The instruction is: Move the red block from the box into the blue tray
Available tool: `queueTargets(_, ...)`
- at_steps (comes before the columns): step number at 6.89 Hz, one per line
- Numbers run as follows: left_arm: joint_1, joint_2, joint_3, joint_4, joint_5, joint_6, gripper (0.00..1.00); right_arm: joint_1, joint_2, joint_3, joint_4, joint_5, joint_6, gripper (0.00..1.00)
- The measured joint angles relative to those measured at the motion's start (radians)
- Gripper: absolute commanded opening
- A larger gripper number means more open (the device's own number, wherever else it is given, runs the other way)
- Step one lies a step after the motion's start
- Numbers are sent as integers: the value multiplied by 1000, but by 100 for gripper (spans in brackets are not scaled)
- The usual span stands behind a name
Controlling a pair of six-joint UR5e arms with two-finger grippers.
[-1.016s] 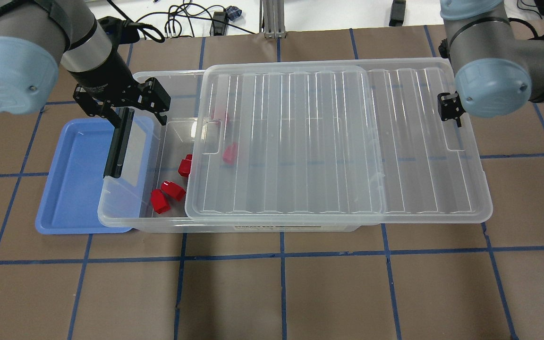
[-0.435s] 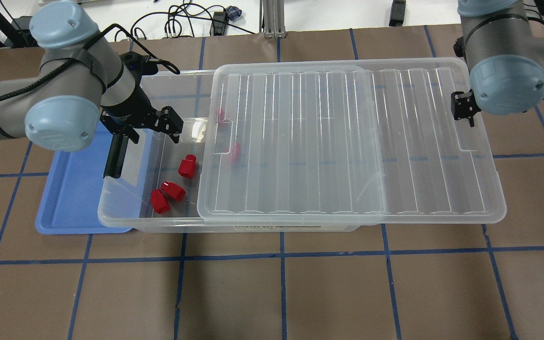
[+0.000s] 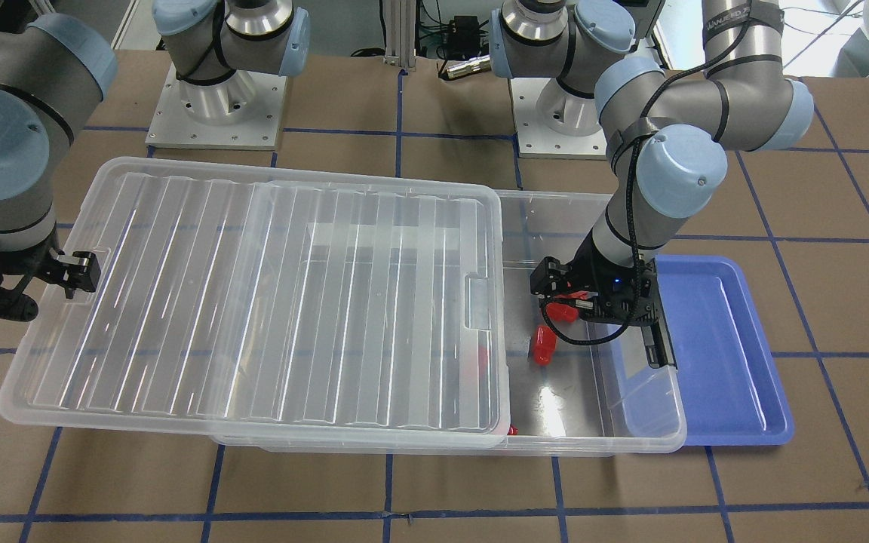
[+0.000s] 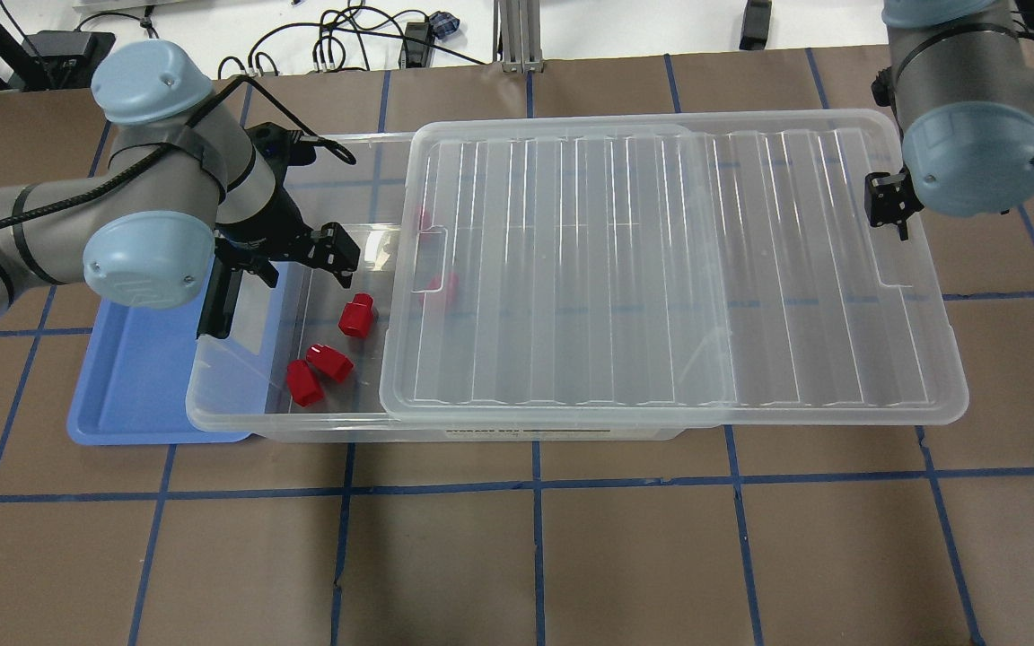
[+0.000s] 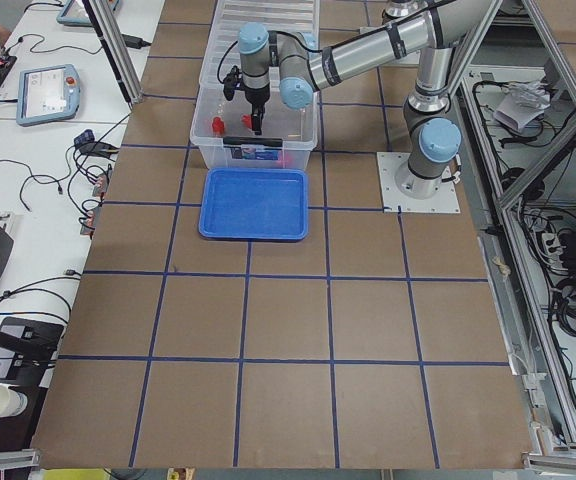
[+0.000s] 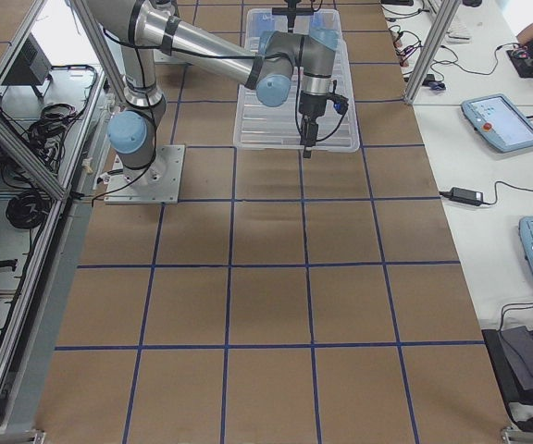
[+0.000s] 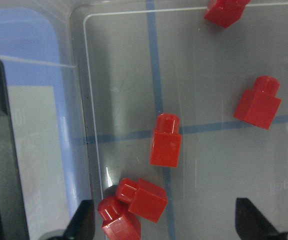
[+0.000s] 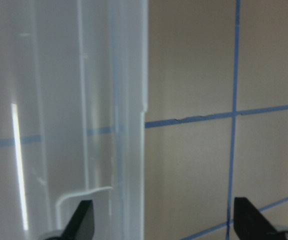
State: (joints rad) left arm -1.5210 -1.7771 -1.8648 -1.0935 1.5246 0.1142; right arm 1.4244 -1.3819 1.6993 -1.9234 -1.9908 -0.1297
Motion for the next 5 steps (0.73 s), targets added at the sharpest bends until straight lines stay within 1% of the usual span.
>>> queueTargets(2,-1,-54,-28,131,-2,-27,100,22,-42,-67,4,160,-6,100)
queueTargets(3,-1,-82,-46,177,-2,-45,99,41,-79,-88,14,256,-5,100)
queueTargets(4,-1,-101,-61,193,-5,-65,98,60,-120,-98,56,354,2,100)
queueTargets(5,-1,-118,-71,199,-14,-79,91,78,-162,-106,129,420,10,100)
